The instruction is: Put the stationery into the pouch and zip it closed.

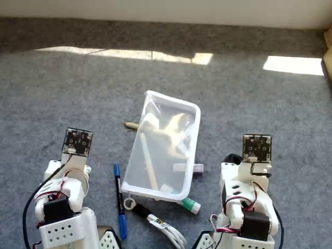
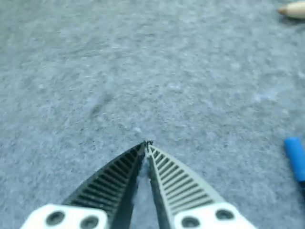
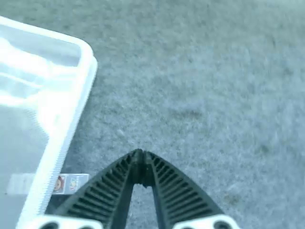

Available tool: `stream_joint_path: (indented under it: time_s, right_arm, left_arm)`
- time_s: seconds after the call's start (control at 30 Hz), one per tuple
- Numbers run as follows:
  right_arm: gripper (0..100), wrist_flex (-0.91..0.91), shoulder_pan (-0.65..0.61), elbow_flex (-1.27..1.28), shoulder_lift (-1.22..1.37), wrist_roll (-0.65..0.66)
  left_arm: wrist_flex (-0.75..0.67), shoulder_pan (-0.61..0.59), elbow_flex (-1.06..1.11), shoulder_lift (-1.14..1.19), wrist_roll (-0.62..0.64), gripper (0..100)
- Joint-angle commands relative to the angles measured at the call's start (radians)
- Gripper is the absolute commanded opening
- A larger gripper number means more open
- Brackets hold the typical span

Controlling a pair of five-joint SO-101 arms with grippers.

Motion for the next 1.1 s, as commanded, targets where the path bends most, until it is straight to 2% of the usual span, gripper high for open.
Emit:
stream_joint_path:
  time_s: [0.0, 0.13, 0.23, 0.43, 0.5, 0.67, 0.8, 0.97, 1.07]
  right_arm:
    - [0.8, 0.012, -0.122, -0.130, 0.001, 0.055]
    - [0.9, 0.038, -0.237, -0.232, 0.128, 0.055]
    - [0.9, 0.105, -0.337, -0.377, 0.308, 0.055]
    - [1.1, 0.312, -0.581, -0.691, 0.595, 0.049]
    - [1.9, 0.363, -0.671, -0.768, 0.651, 0.037]
    - [10.9, 0.400, -0.863, -0.802, 0.766, -0.130]
    - [11.8, 0.392, -1.004, -0.802, 0.843, -0.173]
    - [11.8, 0.331, -1.139, -0.776, 0.920, -0.229]
    - [11.8, 0.231, -1.205, -0.693, 0.958, -0.250]
  left_arm:
    - [-0.005, -0.113, -0.085, -0.010, 0.087, 1]
    - [0.002, -0.159, -0.097, -0.010, 0.091, 4]
    - [0.002, -0.171, -0.094, -0.010, 0.097, 13]
    - [-0.005, -0.171, -0.071, -0.010, 0.238, 29]
    - [-0.005, -0.171, -0.071, -0.010, 0.245, 29]
    - [-0.005, -0.174, -0.073, -0.010, 0.247, 29]
    - [-0.005, -0.246, -0.079, -0.010, 0.250, 30]
    - [-0.006, -0.309, -0.081, -0.010, 0.285, 30]
    - [-0.017, -0.318, -0.081, -0.010, 0.290, 30]
